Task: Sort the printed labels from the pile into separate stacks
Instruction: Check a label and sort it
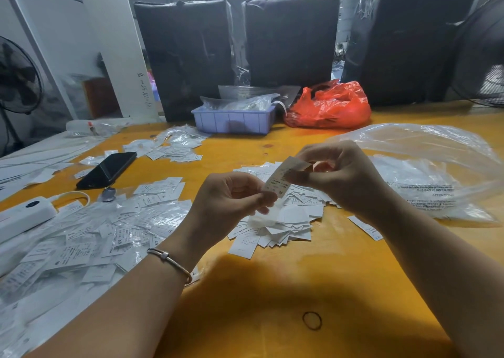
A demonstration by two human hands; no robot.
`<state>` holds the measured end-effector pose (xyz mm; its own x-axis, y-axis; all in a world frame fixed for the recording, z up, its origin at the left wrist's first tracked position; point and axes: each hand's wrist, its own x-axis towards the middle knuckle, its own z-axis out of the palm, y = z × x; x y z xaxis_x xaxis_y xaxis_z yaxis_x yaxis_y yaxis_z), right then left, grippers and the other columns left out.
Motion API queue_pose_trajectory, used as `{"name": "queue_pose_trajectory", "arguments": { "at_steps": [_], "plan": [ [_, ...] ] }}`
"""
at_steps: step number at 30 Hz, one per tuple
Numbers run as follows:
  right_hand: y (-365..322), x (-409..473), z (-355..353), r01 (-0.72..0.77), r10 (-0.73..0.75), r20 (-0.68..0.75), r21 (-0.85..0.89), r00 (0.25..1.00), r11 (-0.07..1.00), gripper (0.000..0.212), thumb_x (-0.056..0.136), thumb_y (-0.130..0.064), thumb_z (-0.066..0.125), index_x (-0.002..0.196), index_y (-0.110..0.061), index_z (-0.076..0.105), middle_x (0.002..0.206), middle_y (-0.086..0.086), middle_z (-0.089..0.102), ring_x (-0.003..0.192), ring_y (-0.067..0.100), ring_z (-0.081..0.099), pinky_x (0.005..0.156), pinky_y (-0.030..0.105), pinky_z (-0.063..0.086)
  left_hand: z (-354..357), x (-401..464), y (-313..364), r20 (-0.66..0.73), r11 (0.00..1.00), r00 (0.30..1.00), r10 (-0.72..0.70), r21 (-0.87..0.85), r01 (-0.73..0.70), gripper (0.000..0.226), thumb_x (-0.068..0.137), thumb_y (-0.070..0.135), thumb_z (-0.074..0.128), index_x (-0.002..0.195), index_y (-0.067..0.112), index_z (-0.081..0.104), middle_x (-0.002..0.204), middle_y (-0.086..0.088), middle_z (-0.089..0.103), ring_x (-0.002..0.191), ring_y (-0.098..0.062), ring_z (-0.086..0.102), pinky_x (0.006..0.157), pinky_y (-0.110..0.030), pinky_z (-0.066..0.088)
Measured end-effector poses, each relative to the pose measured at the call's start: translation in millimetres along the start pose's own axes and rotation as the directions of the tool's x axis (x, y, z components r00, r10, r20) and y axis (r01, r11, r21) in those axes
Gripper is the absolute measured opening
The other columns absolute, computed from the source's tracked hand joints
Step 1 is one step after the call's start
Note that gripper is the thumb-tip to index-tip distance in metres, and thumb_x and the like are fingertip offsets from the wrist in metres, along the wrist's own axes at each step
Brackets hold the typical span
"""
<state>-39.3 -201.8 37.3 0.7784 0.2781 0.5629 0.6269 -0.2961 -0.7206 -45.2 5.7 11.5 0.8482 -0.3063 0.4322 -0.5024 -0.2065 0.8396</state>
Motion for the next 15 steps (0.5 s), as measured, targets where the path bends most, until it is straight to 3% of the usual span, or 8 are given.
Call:
{"name": "queue_pose_trajectory", "arguments": {
  "at_steps": [5, 9, 12, 15],
  "plan": [
    [-2.2, -1.3, 6.2, -0.042, 0.058, 0.139, -0.11, 0.989, 0.993, 0.009, 0.077, -0.012, 0.077, 0.083, -0.007, 0.077, 0.076, 0.005, 0.069, 0.065, 0.012, 0.051, 0.057, 0.026, 0.042, 2.8, -0.2, -0.5, 0.052, 1.0, 0.999, 0.002, 0.02, -0.003, 0.02, 0.072, 0.024, 0.073, 0.084, 0.007, 0.074, 0.076, -0.006, 0.075, 0.065, -0.014, 0.071, 0.058, -0.016, 0.052],
    [-3.1, -2.5, 7.1, -0.029, 0.032, 0.046, -0.068, 0.998, 0.997, 0.023, 0.079, -0.012, 0.075, 0.101, -0.01, 0.071, 0.08, 0.004, 0.07, 0.07, 0.015, 0.061, 0.065, 0.033, 0.051, 1.1, 0.5, -2.6, 0.027, 0.999, 0.999, -0.025, 0.047, 0.024, 0.02, 0.074, 0.03, 0.07, 0.087, 0.015, 0.074, 0.082, -0.001, 0.077, 0.069, -0.016, 0.073, 0.059, -0.022, 0.056],
    [-4.5, -1.5, 3.3, -0.003, -0.001, -0.068, -0.05, 0.998, 0.999, 0.019, 0.08, -0.008, 0.074, 0.099, -0.011, 0.072, 0.082, 0.003, 0.072, 0.074, 0.018, 0.066, 0.066, 0.038, 0.056, 0.2, 0.2, -3.1, 0.013, 0.998, 0.999, -0.043, 0.044, 0.042, 0.022, 0.075, 0.032, 0.07, 0.09, 0.016, 0.073, 0.085, 0.002, 0.077, 0.072, -0.016, 0.073, 0.062, -0.025, 0.058],
    [-5.5, -2.1, 8.8, 0.039, -0.049, -0.076, -0.123, 0.996, 0.992, 0.012, 0.08, -0.006, 0.075, 0.091, -0.012, 0.076, 0.081, 0.004, 0.073, 0.071, 0.017, 0.063, 0.057, 0.026, 0.052, 1.1, 0.7, -3.1, 0.008, 0.998, 0.998, -0.055, 0.022, 0.055, 0.02, 0.074, 0.031, 0.071, 0.086, 0.015, 0.074, 0.085, 0.001, 0.077, 0.075, -0.013, 0.073, 0.06, -0.024, 0.057]
  ]
}}
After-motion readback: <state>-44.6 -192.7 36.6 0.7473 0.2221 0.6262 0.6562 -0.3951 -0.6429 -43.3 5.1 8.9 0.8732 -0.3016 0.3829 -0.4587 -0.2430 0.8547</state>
